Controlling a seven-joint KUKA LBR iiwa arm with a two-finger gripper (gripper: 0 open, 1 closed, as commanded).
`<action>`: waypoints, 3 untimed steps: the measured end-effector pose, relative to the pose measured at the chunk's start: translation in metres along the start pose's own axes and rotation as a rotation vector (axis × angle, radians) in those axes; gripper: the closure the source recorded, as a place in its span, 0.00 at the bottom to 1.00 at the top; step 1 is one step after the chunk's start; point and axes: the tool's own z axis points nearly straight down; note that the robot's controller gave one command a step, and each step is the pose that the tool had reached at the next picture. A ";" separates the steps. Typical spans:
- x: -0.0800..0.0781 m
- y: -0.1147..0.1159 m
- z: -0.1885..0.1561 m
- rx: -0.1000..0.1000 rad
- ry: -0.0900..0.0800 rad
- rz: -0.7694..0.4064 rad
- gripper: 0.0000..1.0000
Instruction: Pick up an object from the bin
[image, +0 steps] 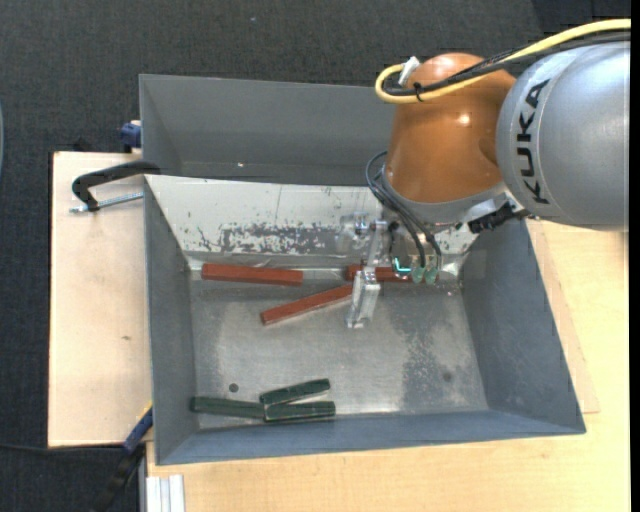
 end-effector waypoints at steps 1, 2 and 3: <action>-0.002 0.000 -0.005 -0.001 -0.009 0.001 0.00; -0.013 0.013 0.042 -0.001 -0.015 0.059 0.00; -0.024 0.024 0.113 0.000 -0.011 -0.094 0.00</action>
Offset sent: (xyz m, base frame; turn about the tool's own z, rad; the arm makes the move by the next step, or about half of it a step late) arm 0.0301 0.0415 -0.1475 0.1731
